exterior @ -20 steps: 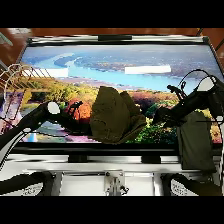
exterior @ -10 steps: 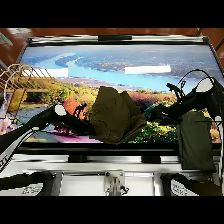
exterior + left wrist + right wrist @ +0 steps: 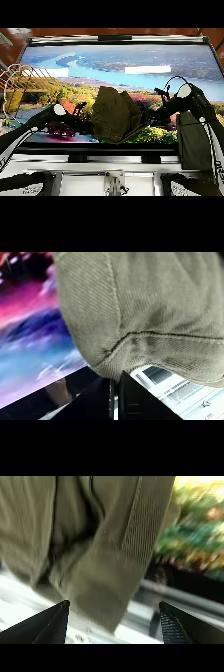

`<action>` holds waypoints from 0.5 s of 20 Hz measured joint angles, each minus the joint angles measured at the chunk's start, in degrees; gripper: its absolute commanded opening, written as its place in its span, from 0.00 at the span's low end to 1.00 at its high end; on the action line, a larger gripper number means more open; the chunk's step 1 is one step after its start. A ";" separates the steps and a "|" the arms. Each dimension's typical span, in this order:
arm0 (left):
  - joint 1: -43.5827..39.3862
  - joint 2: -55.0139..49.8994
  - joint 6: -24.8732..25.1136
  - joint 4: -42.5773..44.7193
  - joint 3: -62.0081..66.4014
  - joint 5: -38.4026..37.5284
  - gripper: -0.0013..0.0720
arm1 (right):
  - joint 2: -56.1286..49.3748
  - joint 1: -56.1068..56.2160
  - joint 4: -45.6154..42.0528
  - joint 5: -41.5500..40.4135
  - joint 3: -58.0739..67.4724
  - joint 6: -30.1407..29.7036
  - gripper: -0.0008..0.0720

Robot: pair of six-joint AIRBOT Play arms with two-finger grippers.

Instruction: Fold the shirts.

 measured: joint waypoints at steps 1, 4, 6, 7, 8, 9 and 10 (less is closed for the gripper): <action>0.00 0.44 0.11 -0.02 0.04 -0.02 0.10 | -0.52 0.22 0.24 -0.52 -0.07 0.66 0.30; 0.02 1.36 0.22 0.00 1.73 -1.55 0.09 | -1.20 0.42 3.41 0.44 -0.07 1.42 0.13; 0.22 1.84 0.72 0.02 5.79 -3.58 0.09 | -0.28 0.55 7.17 0.72 1.44 0.13 0.13; 0.44 2.03 1.03 0.04 9.01 -4.17 0.09 | 0.42 0.55 8.66 0.59 3.45 -0.81 0.13; 0.81 2.23 1.25 0.04 13.75 -4.57 0.09 | 1.14 0.59 9.57 -0.24 6.21 -1.99 0.13; 1.20 2.40 1.44 0.11 19.61 -4.94 0.09 | 1.81 0.59 10.47 -1.81 9.73 -3.50 0.13; 1.66 2.51 1.64 0.09 26.05 -5.18 0.09 | 2.45 0.59 11.08 -3.89 14.62 -5.11 0.13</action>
